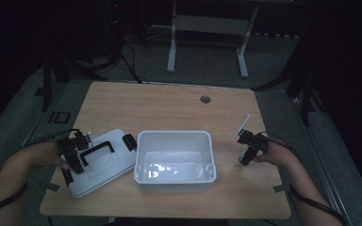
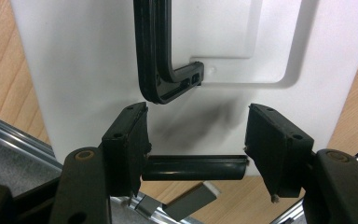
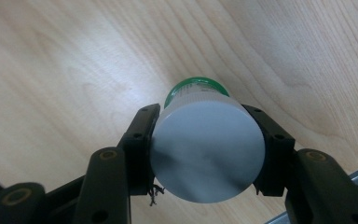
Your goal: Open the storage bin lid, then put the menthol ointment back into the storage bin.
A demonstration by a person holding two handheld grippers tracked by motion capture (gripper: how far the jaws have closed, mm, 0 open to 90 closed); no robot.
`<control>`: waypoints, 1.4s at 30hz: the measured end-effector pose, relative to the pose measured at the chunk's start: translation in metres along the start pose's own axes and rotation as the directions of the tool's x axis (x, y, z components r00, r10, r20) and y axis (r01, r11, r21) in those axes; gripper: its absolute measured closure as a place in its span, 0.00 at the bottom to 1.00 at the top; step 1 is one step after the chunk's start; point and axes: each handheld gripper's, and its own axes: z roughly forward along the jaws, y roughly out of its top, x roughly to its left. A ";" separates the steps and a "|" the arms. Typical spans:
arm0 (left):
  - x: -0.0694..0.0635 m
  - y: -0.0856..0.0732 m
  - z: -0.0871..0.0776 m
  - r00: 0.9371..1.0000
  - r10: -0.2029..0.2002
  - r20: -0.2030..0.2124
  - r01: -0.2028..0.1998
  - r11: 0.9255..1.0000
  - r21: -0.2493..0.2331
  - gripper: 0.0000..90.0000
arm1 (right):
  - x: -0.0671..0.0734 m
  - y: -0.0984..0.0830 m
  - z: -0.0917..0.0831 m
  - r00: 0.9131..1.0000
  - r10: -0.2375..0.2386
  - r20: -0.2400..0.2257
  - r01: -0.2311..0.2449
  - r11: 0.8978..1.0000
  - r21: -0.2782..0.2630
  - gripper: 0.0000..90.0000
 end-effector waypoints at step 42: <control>-0.001 -0.003 -0.003 1.000 -0.001 -0.009 0.002 1.000 0.008 0.43 | 0.074 0.022 -0.119 0.954 -0.288 0.086 0.294 0.953 -0.073 0.56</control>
